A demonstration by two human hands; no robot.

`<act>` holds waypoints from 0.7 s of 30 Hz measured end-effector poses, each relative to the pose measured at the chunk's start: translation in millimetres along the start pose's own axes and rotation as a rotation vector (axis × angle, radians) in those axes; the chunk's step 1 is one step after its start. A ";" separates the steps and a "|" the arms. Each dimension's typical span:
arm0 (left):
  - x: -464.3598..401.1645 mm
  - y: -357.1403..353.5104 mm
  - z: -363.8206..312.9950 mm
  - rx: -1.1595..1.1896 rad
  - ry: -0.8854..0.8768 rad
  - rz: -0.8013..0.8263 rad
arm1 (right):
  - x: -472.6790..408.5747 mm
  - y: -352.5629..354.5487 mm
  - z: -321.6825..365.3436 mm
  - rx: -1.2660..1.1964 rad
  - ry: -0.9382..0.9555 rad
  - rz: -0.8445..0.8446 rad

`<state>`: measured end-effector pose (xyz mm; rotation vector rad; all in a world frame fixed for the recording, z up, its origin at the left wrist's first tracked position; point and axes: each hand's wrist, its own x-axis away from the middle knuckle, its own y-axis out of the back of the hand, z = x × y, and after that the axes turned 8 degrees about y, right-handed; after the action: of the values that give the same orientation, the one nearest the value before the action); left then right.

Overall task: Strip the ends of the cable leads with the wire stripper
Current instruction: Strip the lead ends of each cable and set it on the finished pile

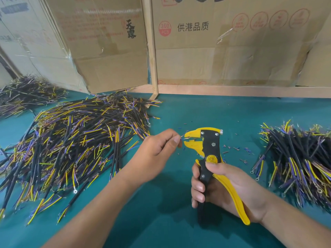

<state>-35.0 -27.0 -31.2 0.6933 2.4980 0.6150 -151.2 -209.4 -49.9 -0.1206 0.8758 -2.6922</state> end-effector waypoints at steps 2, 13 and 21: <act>0.6 -0.6 -0.8 -0.027 -0.014 0.006 | 0.2 -1.4 -0.9 -0.004 0.003 -0.002; 1.5 -2.1 -8.9 -0.067 0.003 0.010 | 0.9 -5.2 -1.8 0.030 -0.023 0.001; 1.7 -4.7 -7.8 -0.073 0.026 -0.003 | 0.5 -8.0 -0.6 0.049 -0.055 -0.049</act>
<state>-42.2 -32.0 -28.1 0.6580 2.4867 0.7146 -153.8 -203.1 -45.7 -0.2074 0.8000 -2.7397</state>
